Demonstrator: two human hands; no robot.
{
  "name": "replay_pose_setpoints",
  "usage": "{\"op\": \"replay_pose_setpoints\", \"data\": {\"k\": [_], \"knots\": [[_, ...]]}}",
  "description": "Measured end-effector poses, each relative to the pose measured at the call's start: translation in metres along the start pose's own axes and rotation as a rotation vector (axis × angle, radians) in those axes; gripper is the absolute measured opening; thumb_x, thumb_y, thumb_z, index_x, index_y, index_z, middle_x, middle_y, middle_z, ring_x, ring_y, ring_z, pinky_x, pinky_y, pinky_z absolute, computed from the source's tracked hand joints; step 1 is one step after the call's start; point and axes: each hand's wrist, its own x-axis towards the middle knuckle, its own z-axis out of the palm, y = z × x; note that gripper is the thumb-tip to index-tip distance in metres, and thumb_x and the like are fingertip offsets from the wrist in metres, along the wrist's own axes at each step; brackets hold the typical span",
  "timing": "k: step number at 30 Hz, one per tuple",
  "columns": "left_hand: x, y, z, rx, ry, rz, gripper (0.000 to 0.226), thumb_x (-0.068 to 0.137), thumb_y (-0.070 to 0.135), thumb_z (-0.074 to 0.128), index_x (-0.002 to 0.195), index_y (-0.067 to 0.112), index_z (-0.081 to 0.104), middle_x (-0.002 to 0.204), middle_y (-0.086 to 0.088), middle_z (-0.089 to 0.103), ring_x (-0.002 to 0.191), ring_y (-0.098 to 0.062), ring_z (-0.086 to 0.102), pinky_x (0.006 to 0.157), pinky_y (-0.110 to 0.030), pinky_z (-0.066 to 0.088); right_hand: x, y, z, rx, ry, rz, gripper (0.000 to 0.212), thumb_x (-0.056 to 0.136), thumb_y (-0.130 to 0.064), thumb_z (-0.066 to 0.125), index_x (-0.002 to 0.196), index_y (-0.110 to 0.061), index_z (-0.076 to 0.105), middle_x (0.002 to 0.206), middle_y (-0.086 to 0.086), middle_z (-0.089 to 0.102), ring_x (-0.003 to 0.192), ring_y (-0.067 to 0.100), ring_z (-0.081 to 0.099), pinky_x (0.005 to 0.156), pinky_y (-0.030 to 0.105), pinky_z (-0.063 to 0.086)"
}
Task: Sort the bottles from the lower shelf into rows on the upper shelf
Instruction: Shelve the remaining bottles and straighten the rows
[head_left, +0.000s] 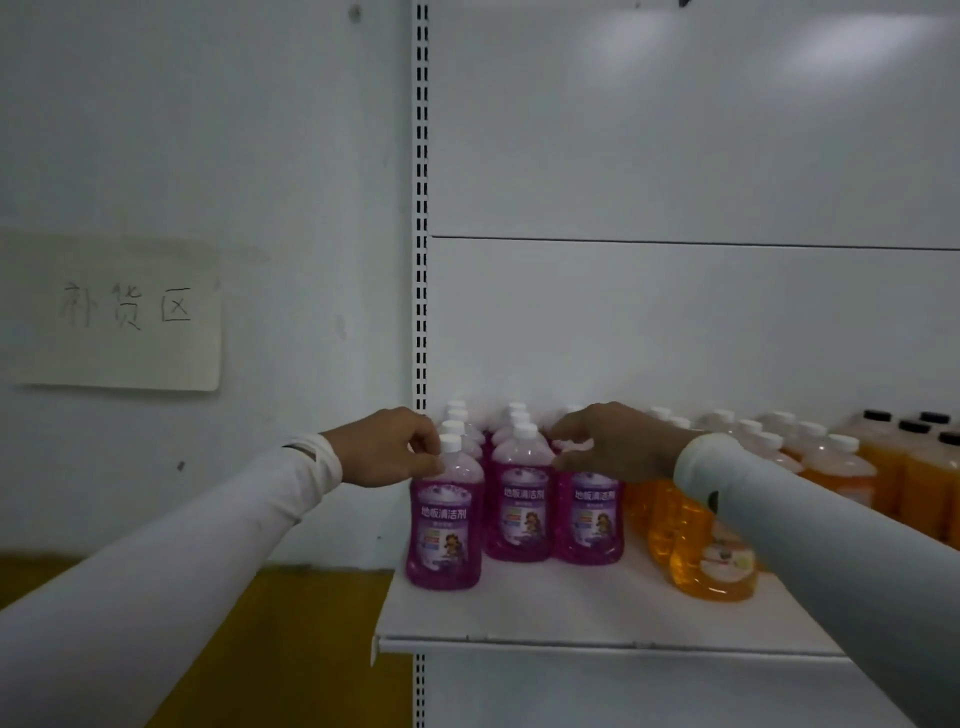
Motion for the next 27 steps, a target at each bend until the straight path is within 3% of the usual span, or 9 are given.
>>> {"op": "replay_pose_setpoints", "data": {"k": [4,7,14,18,20,23,25,27], "knots": [[-0.013,0.024,0.019,0.127,0.100,-0.098,0.027,0.090,0.033,0.063,0.108,0.014,0.061,0.108,-0.003,0.059,0.095,-0.019,0.057,0.083,-0.030,0.048,-0.027,0.018,0.014,0.039,-0.062,-0.044,0.033,0.094,-0.036,0.059,0.122,-0.020,0.064,0.120,-0.002,0.067,0.105,0.017,0.063,0.089,0.030,0.052],[-0.025,0.027,0.033,0.172,0.128,-0.149,0.035,0.089,0.034,0.064,0.118,0.018,0.055,0.117,-0.004,0.053,0.103,-0.021,0.055,0.091,-0.032,0.046,-0.038,0.031,0.032,0.084,-0.093,-0.087,0.027,0.093,-0.035,0.060,0.112,-0.018,0.066,0.113,-0.001,0.068,0.102,0.019,0.063,0.087,0.031,0.052],[-0.042,0.025,0.066,-0.107,0.231,-0.406,0.047,0.086,0.025,0.071,0.124,0.010,0.048,0.112,-0.007,0.058,0.094,-0.021,0.059,0.080,-0.032,0.049,-0.036,0.019,0.073,0.225,-0.041,-0.113,0.022,0.092,-0.035,0.062,0.099,-0.015,0.065,0.094,0.001,0.066,0.086,0.021,0.061,0.078,0.030,0.049],[-0.044,0.012,0.090,-0.156,0.176,-0.496,0.029,0.087,0.029,0.070,0.104,0.009,0.058,0.090,-0.002,0.061,0.084,-0.019,0.060,0.068,-0.023,0.042,-0.015,-0.016,0.099,0.360,0.040,-0.040,0.031,0.090,-0.032,0.065,0.067,-0.020,0.048,0.073,0.000,0.059,0.068,0.017,0.054,0.060,0.026,0.038],[-0.044,0.007,0.100,-0.186,0.173,-0.466,0.014,0.087,0.025,0.069,0.088,0.013,0.060,0.078,0.001,0.061,0.076,-0.017,0.060,0.060,-0.020,0.040,-0.005,-0.031,0.110,0.416,0.041,-0.008,0.031,0.090,-0.032,0.066,0.068,-0.021,0.048,0.073,-0.004,0.058,0.069,0.014,0.053,0.059,0.024,0.037],[-0.040,0.001,0.106,-0.204,0.220,-0.426,0.009,0.086,0.024,0.068,0.081,0.019,0.062,0.073,0.002,0.062,0.072,-0.017,0.061,0.065,-0.022,0.041,0.007,-0.046,0.124,0.499,0.045,0.018,0.016,0.089,-0.030,0.069,0.086,-0.018,0.060,0.084,-0.005,0.059,0.081,0.015,0.056,0.071,0.023,0.040],[-0.037,-0.004,0.108,-0.196,0.238,-0.423,0.010,0.085,0.025,0.068,0.079,0.020,0.062,0.074,0.001,0.063,0.072,-0.018,0.062,0.067,-0.023,0.043,0.013,-0.051,0.129,0.505,0.069,0.032,0.018,0.088,-0.029,0.069,0.095,-0.013,0.065,0.087,-0.003,0.060,0.083,0.016,0.056,0.075,0.024,0.040],[-0.033,-0.009,0.109,-0.195,0.252,-0.417,0.012,0.086,0.025,0.067,0.078,0.021,0.060,0.074,0.001,0.063,0.072,-0.019,0.062,0.066,-0.023,0.042,0.019,-0.054,0.132,0.477,0.065,0.041,0.014,0.089,-0.027,0.068,0.084,-0.016,0.061,0.082,-0.003,0.059,0.080,0.016,0.055,0.073,0.023,0.039]]}}
